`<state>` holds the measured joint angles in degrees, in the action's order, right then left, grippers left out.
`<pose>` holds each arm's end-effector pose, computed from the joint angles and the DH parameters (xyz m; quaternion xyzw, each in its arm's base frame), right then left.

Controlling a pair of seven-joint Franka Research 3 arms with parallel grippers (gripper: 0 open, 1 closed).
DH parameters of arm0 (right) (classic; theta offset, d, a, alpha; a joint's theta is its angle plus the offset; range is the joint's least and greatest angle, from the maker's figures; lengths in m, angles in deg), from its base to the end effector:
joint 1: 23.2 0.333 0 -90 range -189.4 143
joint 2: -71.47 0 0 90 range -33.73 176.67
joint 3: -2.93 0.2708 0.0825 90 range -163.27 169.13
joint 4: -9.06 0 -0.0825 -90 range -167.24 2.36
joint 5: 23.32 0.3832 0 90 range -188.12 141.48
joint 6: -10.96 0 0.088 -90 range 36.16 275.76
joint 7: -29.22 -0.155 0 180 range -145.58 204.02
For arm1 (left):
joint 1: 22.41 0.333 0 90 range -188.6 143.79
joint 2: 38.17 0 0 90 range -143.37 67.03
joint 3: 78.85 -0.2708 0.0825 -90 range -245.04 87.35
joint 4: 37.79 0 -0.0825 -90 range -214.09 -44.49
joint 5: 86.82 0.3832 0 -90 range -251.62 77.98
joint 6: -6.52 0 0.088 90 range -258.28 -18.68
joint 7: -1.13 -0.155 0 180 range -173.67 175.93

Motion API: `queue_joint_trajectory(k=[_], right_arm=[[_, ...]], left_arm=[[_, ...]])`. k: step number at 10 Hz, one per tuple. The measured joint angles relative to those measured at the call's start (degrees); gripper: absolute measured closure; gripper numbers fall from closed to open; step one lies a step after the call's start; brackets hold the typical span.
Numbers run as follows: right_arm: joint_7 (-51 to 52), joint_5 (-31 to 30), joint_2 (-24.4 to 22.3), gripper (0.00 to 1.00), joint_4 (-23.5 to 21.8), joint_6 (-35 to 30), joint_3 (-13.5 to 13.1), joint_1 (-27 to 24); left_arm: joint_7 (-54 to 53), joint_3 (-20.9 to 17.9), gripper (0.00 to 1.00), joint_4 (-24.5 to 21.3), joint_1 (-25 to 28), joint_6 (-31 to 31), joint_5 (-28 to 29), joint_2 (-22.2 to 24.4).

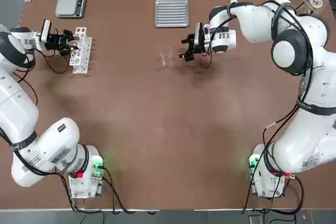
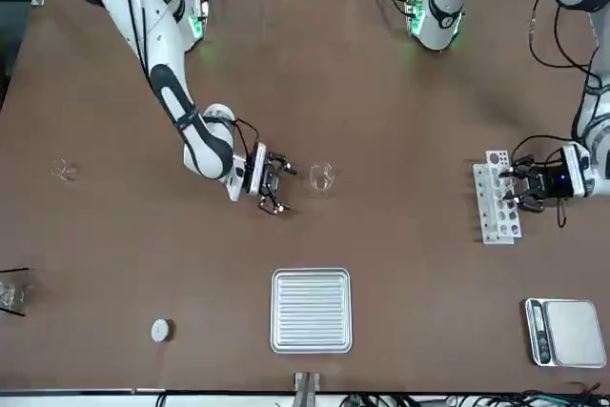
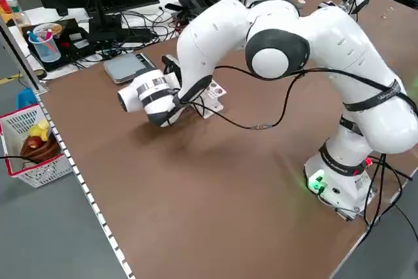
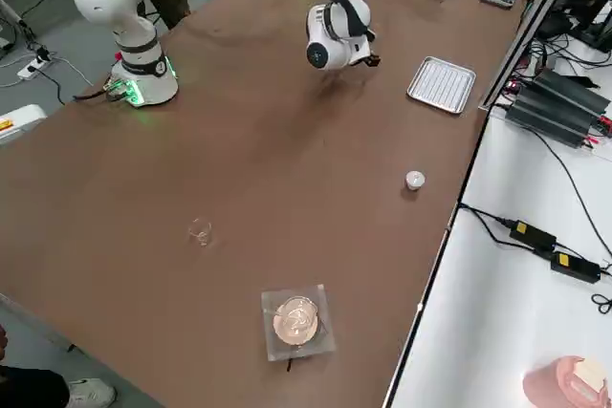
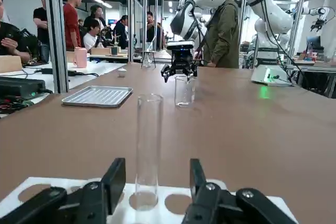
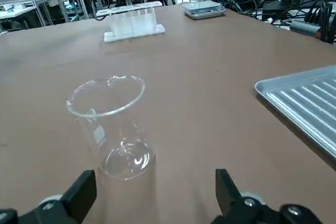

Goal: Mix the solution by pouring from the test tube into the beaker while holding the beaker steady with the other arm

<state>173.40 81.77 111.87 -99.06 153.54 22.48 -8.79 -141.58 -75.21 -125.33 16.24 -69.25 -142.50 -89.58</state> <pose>0.4953 0.3719 0.0838 -0.6710 -0.5181 -0.3891 0.3604 0.5217 0.1941 0.1112 0.5470 -0.5175 0.4606 0.4698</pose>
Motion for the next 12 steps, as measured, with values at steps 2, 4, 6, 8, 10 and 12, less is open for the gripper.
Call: queue_joint_trajectory(k=[2, 4, 6, 8, 10, 12], right_arm=[[0.83, 0.29, 0.58, 0.0, 0.52, 0.25, -1.43, 2.19], [1.32, 1.15, 0.79, 0.0, 0.55, 0.35, -2.03, 3.62], [1.52, 3.04, 1.06, 0.0, 0.98, 0.49, -3.5, 5.8], [1.53, 4.05, 1.77, 0.0, 1.96, 0.5, -4.45, 6.86], [1.68, 5.02, 2.82, 0.0, 3.24, 0.49, -4.77, 7.43], [1.71, 5.69, 3.64, 0.0, 4.57, 0.5, -5.83, 8.88]], left_arm=[[0.0, 0.04, 0.48, -0.19, 0.01, 0.51, -0.01, 0.0], [0.0, 0.05, 0.59, -0.2, 0.0, 0.69, -0.62, 0.0], [0.0, 0.08, 0.56, -0.21, 0.0, 0.79, -0.65, -0.01], [0.0, 0.08, 0.63, -0.21, 0.01, 0.8, -1.27, -0.18], [-0.03, 0.08, 0.76, -0.21, 0.01, 0.8, -2.18, -0.63], [-0.12, 0.12, 0.77, -0.2, 0.02, 0.92, -2.49, -0.77]])
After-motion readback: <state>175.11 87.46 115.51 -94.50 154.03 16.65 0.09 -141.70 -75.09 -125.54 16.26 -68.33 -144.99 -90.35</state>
